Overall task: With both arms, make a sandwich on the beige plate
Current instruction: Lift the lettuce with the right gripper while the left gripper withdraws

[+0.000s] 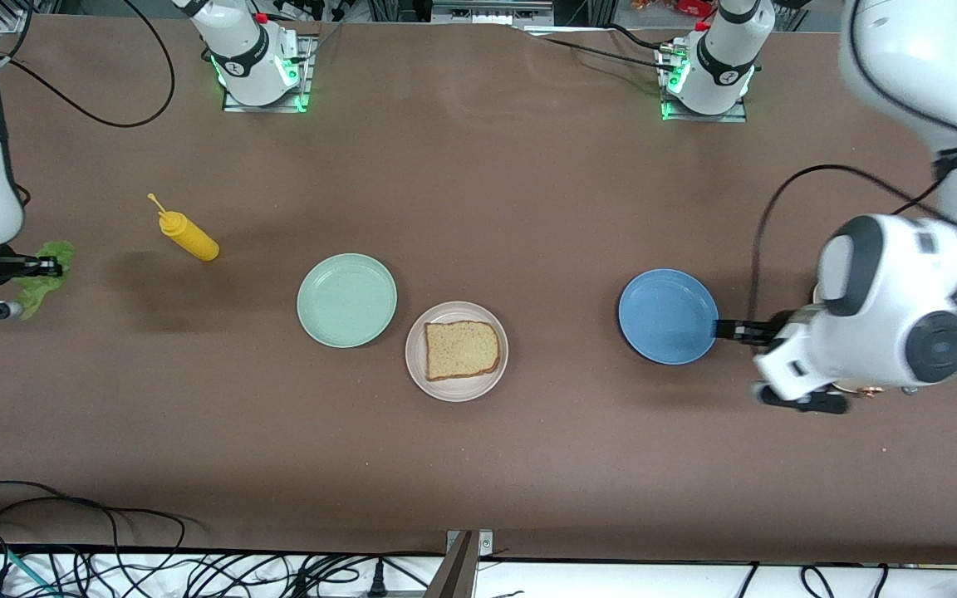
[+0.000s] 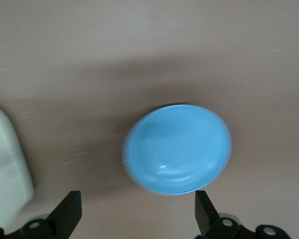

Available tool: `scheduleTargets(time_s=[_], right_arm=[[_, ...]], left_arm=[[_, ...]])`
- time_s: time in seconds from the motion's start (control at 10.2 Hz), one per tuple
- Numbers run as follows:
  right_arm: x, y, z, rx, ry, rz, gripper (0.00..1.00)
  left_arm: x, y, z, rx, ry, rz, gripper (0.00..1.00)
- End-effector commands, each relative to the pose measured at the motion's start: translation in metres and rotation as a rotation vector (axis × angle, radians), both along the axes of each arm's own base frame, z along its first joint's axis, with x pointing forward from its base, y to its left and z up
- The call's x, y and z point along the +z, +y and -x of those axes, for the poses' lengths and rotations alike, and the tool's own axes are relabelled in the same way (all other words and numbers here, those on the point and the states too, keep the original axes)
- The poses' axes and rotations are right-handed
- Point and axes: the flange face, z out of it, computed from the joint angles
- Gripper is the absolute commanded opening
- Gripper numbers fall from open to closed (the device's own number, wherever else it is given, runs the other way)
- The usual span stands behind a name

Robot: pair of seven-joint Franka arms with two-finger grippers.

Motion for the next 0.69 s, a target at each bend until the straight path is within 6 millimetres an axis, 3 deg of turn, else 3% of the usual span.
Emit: scheduleTargets(time_s=[0.0, 0.2, 0.29, 0.49, 0.59], right_arm=[[0.058, 0.053, -0.027, -0.08, 0.064, -0.001, 0.0], [0.091, 0.115, -0.038, -0.204, 0.104, -0.033, 0.0], [0.103, 0.149, -0.042, -0.283, 0.125, -0.045, 0.0], [0.112, 0.233, -0.05, -0.451, 0.143, -0.04, 0.0], [0.11, 0.273, -0.051, -0.537, 0.158, -0.045, 0.0]], left_arm=[[0.025, 0.063, 0.008, 0.048, -0.007, -0.106, 1.0], [0.033, 0.093, 0.01, 0.063, -0.012, -0.184, 1.0], [0.04, 0.098, 0.011, 0.059, -0.02, -0.209, 1.0], [0.05, 0.139, 0.016, 0.033, -0.024, -0.188, 1.0], [0.05, 0.149, 0.017, -0.013, -0.019, -0.169, 1.0]])
